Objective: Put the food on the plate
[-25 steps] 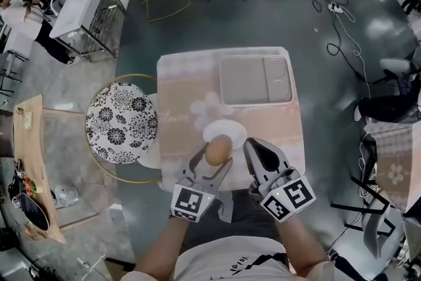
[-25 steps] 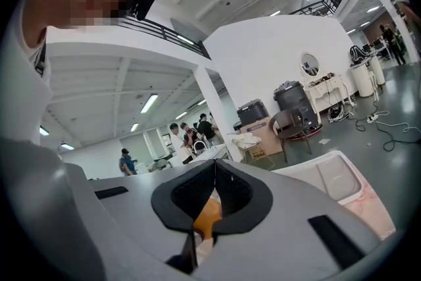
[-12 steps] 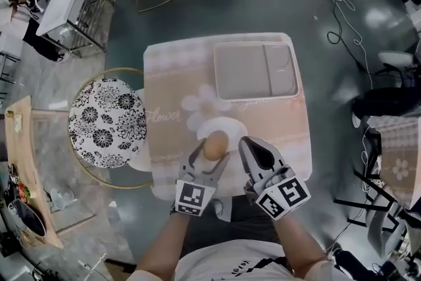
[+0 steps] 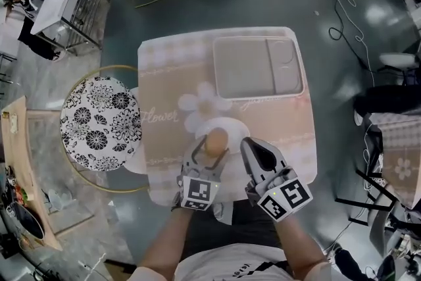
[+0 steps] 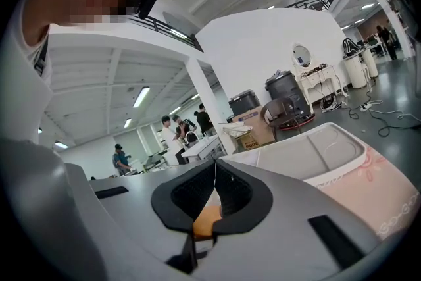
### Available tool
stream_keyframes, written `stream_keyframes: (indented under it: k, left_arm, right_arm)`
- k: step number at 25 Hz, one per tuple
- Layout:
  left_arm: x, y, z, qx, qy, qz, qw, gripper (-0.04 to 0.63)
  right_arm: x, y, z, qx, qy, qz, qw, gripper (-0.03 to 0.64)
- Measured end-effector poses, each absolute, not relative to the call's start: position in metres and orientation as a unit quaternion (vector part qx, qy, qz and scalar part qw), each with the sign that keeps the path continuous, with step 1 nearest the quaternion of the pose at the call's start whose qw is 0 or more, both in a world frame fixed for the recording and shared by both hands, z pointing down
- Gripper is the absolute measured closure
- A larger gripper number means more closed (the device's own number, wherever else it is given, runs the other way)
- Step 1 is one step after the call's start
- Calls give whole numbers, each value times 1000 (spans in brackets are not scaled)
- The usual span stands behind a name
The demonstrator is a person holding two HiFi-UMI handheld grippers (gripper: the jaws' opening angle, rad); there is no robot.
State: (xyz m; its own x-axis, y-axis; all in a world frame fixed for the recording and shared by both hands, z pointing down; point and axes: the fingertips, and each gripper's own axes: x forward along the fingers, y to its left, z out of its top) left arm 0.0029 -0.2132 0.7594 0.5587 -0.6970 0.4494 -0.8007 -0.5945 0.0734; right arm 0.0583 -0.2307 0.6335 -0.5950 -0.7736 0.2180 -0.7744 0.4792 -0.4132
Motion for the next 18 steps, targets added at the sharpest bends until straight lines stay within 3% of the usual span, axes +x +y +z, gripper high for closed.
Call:
stream_keyframes:
  k: [18]
  left_arm:
    - [2, -213, 784, 862, -427, 243, 127, 290]
  right_arm:
    - [65, -229, 628, 453, -857, 245, 2, 600]
